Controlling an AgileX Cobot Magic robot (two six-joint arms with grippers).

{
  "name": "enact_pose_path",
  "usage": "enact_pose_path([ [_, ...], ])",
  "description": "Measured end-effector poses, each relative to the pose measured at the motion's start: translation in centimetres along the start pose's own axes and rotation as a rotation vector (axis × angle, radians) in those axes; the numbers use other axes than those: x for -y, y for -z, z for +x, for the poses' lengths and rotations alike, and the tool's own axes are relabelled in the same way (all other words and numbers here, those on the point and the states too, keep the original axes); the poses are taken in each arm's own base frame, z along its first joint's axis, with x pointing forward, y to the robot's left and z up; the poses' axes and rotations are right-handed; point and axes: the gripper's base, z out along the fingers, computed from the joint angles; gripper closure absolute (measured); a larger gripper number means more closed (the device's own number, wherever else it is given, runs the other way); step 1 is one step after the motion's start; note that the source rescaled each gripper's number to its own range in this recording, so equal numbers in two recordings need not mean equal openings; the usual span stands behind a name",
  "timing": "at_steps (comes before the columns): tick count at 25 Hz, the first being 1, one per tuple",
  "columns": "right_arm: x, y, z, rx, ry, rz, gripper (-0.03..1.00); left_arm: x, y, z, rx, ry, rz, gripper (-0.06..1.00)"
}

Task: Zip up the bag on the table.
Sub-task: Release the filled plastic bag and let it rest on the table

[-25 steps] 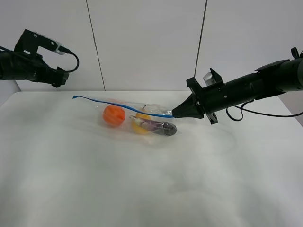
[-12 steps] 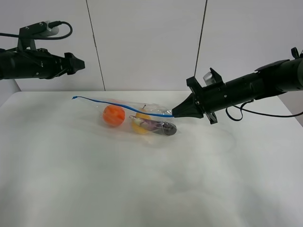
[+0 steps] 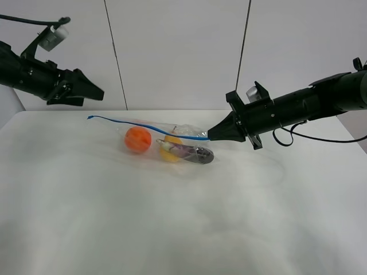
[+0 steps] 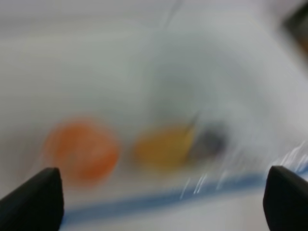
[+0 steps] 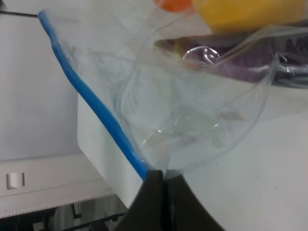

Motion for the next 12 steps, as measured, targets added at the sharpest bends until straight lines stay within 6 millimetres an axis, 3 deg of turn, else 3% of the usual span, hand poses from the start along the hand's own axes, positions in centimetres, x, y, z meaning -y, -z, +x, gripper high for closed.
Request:
enact_pose_path([
  [6,0.0,0.0,0.0,0.0,-0.002,-0.005,0.97,-2.2,2.2,0.4,-0.229,0.118,-0.351,-0.06],
  [12,-0.1,0.0,0.0,-0.003,-0.003,-0.01,0.97,-0.3,1.3,1.1,-0.41,0.086,-0.5,-0.06],
])
